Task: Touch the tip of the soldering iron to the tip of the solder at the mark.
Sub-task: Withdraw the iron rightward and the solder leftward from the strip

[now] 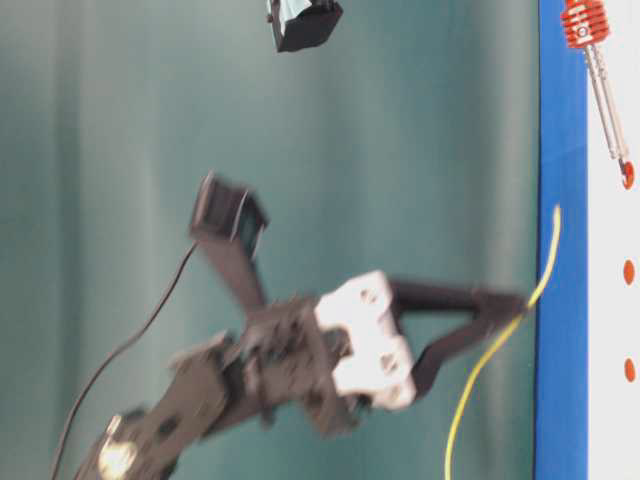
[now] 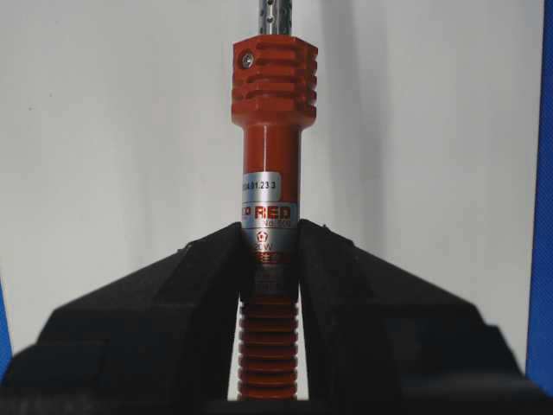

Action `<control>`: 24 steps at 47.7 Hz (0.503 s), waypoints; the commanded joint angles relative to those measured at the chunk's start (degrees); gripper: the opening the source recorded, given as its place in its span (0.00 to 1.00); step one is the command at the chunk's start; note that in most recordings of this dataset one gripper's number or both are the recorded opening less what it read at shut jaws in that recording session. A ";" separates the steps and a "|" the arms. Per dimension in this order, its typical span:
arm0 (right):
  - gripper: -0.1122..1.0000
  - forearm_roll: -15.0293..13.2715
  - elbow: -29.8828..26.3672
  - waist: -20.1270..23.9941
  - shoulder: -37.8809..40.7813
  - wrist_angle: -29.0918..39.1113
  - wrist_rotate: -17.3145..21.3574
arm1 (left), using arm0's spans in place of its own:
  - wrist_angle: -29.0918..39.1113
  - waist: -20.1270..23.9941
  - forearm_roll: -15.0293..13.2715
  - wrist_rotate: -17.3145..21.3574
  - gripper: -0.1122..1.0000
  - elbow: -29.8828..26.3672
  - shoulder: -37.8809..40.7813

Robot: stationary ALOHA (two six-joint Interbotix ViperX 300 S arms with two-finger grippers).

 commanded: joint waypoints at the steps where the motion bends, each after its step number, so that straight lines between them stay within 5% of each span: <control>1: 0.16 0.09 -0.70 0.18 -0.35 -0.35 0.00 | -0.79 0.00 0.09 -0.26 0.11 2.11 -5.10; 24: 0.16 -0.09 -1.14 0.18 -2.99 -0.70 -0.09 | -10.72 0.26 0.09 -1.05 0.11 14.15 -15.21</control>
